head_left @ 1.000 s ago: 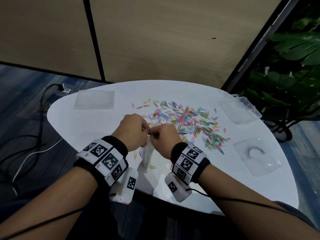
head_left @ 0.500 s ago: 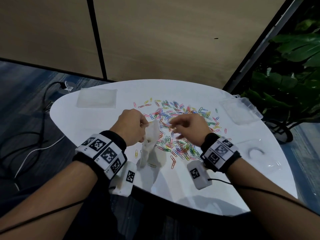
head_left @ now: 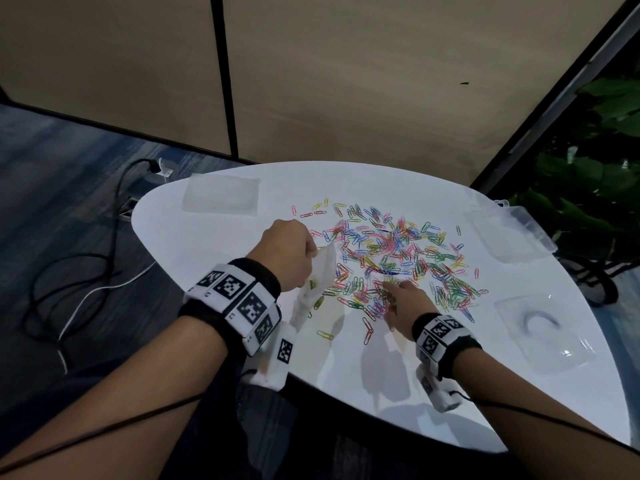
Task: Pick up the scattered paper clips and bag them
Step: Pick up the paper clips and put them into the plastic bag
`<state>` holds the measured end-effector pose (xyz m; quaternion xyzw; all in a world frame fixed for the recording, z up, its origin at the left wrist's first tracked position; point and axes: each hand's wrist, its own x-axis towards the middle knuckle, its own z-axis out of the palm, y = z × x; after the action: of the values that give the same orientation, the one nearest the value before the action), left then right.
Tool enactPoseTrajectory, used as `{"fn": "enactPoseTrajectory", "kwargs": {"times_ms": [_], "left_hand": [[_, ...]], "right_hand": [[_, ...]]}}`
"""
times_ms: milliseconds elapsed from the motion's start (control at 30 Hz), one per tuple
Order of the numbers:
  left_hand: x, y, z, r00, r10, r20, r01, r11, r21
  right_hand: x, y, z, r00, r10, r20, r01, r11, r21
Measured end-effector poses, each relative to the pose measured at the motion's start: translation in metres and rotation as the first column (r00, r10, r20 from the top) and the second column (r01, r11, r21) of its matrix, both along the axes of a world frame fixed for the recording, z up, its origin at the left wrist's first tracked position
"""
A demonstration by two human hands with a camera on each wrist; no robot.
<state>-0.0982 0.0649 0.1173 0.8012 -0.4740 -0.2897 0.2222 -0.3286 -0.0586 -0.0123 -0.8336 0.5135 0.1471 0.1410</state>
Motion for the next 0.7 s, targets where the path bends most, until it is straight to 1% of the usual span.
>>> {"fn": "enactPoseTrajectory", "kwargs": {"times_ms": [67,133,200,233,267,300,333,367,400,433,467,500,533,567,600,667,700], "left_hand": [[0.001,0.0,0.0,1.0,-0.008,0.009,0.008,1.0,0.006],[0.001,0.0,0.0,1.0,-0.015,0.016,0.015,1.0,0.007],[0.0,0.0,0.001,1.0,-0.022,0.018,0.022,1.0,0.009],[0.0,0.0,0.001,0.999,-0.026,0.02,0.026,1.0,0.01],[0.0,0.0,0.001,0.999,-0.029,0.023,0.029,1.0,0.012],[0.0,0.0,0.0,0.999,-0.03,0.024,0.03,0.999,0.014],[0.0,0.0,0.0,0.999,-0.03,0.025,0.03,0.999,0.013],[-0.001,0.0,0.0,0.999,-0.03,0.026,0.03,0.999,0.014],[-0.001,-0.001,0.0,0.999,-0.03,0.026,0.029,0.999,0.016],[-0.001,-0.001,0.001,0.999,-0.029,0.024,0.029,0.999,0.019],[-0.002,-0.002,0.001,0.999,-0.029,0.023,0.028,0.999,0.022],[-0.002,-0.002,0.001,0.999,-0.027,0.025,0.027,0.999,0.024],[-0.003,-0.002,0.001,0.999,-0.026,0.027,0.025,0.999,0.026],[-0.005,-0.003,0.001,0.999,-0.025,0.029,0.024,0.999,0.027],[-0.006,-0.003,0.001,0.999,-0.024,0.03,0.023,0.999,0.025],[-0.009,-0.004,0.001,0.999,-0.02,0.03,0.019,1.0,0.016],[-0.01,-0.004,0.002,0.999,-0.017,0.028,0.016,1.0,0.011]], "right_hand": [[0.008,0.0,-0.002,0.998,0.053,0.04,-0.05,0.996,-0.073],[0.013,0.0,-0.003,0.992,0.117,0.045,-0.111,0.986,-0.128],[0.013,-0.004,-0.001,0.988,0.148,0.049,-0.14,0.98,-0.14],[0.011,-0.007,0.002,0.988,0.141,0.063,-0.131,0.98,-0.148],[0.009,-0.011,0.005,0.99,0.106,0.089,-0.093,0.986,-0.142],[0.005,-0.015,0.009,0.988,0.038,0.149,-0.021,0.993,-0.12],[0.002,-0.02,0.014,0.972,-0.061,0.229,0.081,0.994,-0.079],[-0.002,-0.024,0.019,0.931,-0.182,0.317,0.196,0.98,-0.014],[-0.005,-0.029,0.025,0.854,-0.319,0.411,0.304,0.947,0.104],[-0.006,-0.032,0.031,0.727,-0.464,0.506,0.373,0.886,0.276],[-0.005,-0.034,0.038,0.547,-0.602,0.581,0.379,0.798,0.469],[-0.002,-0.034,0.047,0.352,-0.709,0.611,0.32,0.705,0.633],[0.003,-0.032,0.057,0.209,-0.766,0.608,0.231,0.643,0.73],[0.009,-0.028,0.069,0.125,-0.794,0.595,0.149,0.608,0.78],[0.016,-0.023,0.08,0.079,-0.812,0.579,0.069,0.583,0.809],[0.03,-0.011,0.096,0.033,-0.837,0.546,-0.092,0.541,0.836],[0.036,-0.004,0.101,0.027,-0.852,0.523,-0.163,0.512,0.843]]}}
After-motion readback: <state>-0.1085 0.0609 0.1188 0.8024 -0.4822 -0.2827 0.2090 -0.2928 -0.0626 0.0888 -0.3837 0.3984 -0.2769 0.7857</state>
